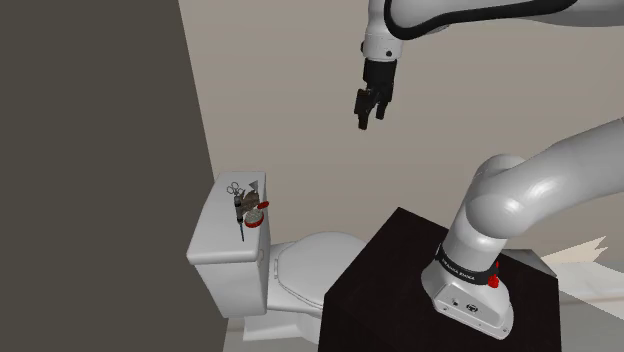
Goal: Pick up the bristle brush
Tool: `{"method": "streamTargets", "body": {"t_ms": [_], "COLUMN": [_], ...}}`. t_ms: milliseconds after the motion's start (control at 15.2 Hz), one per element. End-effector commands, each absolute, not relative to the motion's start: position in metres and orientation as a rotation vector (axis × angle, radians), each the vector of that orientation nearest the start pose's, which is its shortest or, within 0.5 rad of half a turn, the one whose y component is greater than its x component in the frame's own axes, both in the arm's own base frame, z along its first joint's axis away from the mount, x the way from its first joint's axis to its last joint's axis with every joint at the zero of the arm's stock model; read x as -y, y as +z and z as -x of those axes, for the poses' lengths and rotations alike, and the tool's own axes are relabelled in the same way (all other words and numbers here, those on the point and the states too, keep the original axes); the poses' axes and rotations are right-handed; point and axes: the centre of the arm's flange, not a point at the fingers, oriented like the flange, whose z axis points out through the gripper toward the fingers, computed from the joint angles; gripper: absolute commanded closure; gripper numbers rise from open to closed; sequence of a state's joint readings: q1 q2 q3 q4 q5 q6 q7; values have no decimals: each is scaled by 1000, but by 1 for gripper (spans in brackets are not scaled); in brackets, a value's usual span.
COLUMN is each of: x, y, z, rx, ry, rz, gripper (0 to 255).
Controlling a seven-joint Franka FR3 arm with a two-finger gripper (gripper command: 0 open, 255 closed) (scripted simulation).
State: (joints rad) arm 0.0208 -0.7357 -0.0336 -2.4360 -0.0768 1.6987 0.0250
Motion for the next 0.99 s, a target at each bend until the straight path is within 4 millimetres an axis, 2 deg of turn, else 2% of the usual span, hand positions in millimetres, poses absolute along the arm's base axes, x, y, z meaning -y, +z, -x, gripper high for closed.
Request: {"method": "streamTargets", "body": {"t_ms": [0,924], "x": [13,-42], "y": [548,413], "z": [-328,-437], "rx": [-31,-383], "ry": [2,33], "rz": [3195,3087], "gripper": [0,0]}}
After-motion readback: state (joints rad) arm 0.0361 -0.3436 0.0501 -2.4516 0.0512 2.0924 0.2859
